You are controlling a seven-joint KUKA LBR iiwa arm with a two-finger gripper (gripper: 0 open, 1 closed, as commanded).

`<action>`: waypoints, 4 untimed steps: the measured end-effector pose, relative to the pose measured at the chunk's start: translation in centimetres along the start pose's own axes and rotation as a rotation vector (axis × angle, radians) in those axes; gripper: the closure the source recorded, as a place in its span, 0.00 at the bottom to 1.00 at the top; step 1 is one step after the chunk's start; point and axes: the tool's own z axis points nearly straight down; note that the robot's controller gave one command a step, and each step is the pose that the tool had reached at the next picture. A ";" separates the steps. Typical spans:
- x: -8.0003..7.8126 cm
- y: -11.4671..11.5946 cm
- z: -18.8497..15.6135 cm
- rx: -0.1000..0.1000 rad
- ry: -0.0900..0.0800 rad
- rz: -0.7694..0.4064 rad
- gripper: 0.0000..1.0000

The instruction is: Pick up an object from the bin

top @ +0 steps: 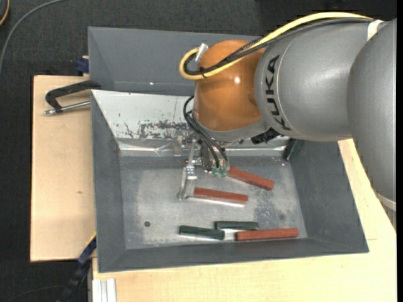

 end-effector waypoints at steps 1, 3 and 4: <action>2.8 -5.8 8.0 0.005 0.009 0.094 0.00; -3.0 -7.7 10.3 0.000 -0.003 -0.010 1.00; -4.5 -15.4 -4.1 0.005 -0.013 -0.261 1.00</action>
Offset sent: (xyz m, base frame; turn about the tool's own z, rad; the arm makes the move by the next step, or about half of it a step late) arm -0.0263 -0.0549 -0.0768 0.0888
